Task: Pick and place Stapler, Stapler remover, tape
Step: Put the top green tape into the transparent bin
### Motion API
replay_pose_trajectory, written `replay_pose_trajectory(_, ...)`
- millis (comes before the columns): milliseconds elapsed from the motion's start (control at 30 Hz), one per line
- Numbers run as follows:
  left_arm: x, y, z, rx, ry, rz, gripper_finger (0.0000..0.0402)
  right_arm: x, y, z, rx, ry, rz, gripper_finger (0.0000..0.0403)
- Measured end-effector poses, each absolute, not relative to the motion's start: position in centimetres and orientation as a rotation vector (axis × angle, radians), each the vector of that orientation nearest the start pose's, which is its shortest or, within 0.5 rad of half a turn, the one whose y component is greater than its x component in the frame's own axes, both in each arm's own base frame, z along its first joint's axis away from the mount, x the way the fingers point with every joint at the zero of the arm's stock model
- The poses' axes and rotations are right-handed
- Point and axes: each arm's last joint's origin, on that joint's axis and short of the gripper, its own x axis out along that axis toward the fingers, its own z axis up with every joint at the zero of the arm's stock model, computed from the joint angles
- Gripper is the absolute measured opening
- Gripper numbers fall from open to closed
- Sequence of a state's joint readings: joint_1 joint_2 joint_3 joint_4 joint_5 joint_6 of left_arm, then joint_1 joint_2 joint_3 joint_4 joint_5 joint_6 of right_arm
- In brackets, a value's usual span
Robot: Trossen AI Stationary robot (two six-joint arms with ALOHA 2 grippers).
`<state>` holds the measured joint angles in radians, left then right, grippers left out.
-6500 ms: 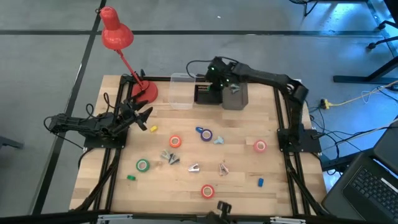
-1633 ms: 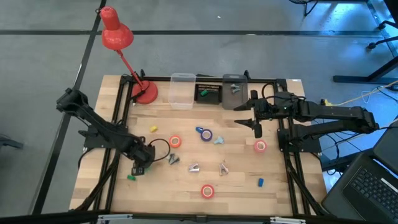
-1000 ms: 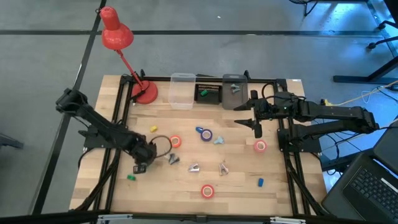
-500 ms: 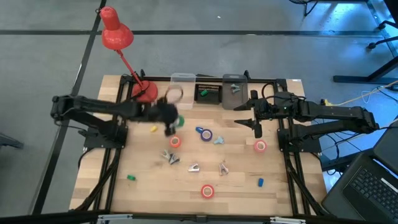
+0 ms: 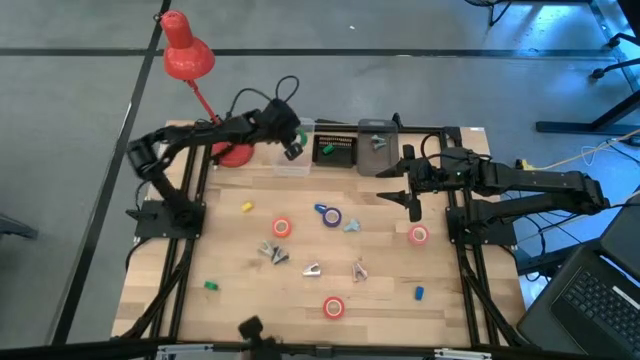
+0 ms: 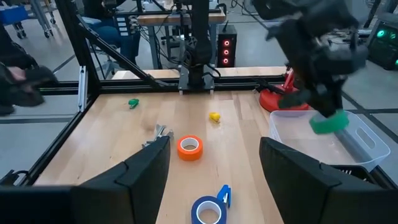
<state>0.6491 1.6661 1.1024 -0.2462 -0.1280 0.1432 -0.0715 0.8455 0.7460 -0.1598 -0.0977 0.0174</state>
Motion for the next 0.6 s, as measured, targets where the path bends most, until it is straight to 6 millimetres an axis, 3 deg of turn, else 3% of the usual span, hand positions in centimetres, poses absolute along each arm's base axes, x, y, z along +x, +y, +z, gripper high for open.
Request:
replay_pose_trajectory(267,28.3,25.4,18.6,-0.114,0.932,0.723,0.0031,18.8,-1.1,31.2,0.039,0.259,0.024,0.0249)
replay_pose_trajectory(600,28.0,26.6,17.4,-0.108,0.966,0.739,0.0031,18.8,-1.1,31.2,0.039,0.259,0.024,0.0249)
